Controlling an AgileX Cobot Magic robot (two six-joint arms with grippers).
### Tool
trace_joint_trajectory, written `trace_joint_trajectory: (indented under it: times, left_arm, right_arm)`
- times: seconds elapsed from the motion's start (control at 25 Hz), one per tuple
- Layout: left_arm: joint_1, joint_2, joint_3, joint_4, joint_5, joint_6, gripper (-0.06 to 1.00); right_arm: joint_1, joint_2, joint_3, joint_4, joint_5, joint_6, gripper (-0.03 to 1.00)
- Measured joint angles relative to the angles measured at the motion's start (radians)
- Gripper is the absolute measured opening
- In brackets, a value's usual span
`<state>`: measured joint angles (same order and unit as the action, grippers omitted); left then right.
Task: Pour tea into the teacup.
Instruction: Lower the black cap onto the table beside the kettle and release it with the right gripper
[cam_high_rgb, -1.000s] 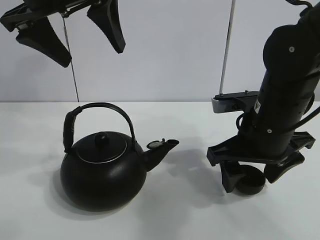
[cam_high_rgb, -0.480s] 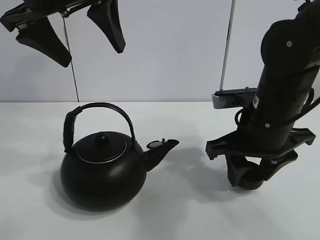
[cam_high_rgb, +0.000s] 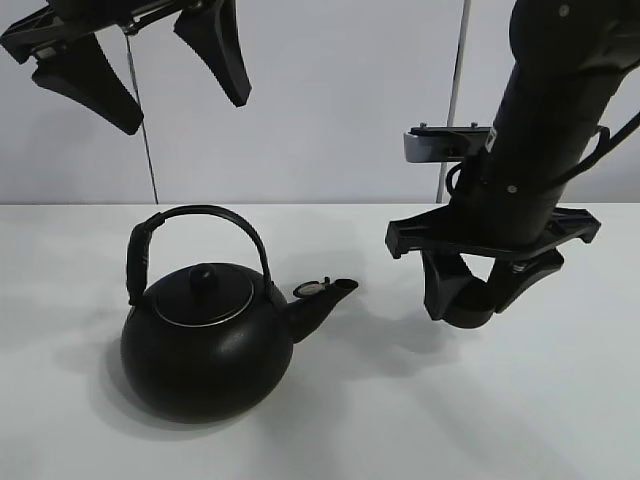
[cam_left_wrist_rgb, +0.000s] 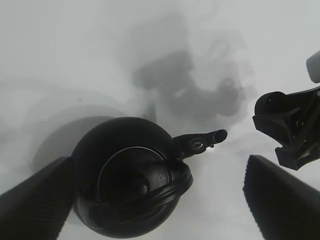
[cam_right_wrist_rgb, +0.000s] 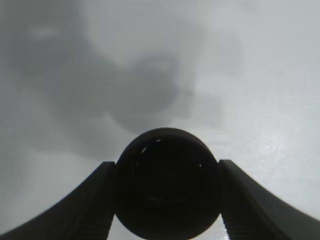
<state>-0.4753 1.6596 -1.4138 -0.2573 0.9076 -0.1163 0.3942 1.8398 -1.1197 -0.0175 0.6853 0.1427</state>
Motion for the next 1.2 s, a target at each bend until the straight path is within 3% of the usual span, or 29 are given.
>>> trace_joint_trajectory:
  times: [0.56,1.2]
  left_arm:
    - [0.0,0.0,0.0,0.0,-0.004,0.0,0.65]
    - [0.0,0.0,0.0,0.0,-0.005,0.0,0.65]
  right_arm:
    - [0.09,0.004,0.0,0.033,-0.031,-0.075,0.4]
    - [0.131,0.072,0.0,-0.038,-0.08,-0.103,0.4]
